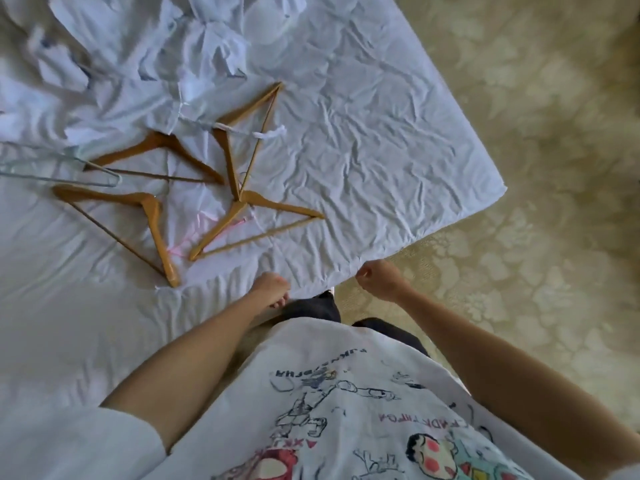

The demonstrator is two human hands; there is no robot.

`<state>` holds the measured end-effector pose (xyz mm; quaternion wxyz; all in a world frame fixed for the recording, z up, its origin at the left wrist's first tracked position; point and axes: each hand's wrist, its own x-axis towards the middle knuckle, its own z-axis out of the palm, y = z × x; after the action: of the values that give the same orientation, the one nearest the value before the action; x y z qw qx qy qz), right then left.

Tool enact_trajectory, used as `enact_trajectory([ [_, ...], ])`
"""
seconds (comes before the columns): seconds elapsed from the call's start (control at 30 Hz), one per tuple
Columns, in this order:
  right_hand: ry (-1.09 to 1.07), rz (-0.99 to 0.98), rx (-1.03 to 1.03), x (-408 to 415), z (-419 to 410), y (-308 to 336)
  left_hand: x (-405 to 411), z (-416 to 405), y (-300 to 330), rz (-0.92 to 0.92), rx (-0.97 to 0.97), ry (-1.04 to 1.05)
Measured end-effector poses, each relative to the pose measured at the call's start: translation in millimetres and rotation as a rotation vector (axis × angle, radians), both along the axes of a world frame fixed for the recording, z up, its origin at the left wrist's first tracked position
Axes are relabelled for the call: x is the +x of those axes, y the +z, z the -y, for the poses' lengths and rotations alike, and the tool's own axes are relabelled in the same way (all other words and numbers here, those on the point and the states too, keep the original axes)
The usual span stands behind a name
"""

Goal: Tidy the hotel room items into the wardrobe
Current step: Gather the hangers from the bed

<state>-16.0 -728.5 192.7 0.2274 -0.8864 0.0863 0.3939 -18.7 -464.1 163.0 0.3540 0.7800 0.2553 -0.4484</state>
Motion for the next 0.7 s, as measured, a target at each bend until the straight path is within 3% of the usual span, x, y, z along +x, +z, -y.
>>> enact_trajectory([
  [0.23, 0.079, -0.084, -0.103, 105, 88, -14, 100, 65, 17, 0.087, -0.081, 0.146],
  [0.7, 0.602, -0.180, -0.058, 341, 75, -46, 160, 87, 0, 0.088, 0.085, 0.839],
])
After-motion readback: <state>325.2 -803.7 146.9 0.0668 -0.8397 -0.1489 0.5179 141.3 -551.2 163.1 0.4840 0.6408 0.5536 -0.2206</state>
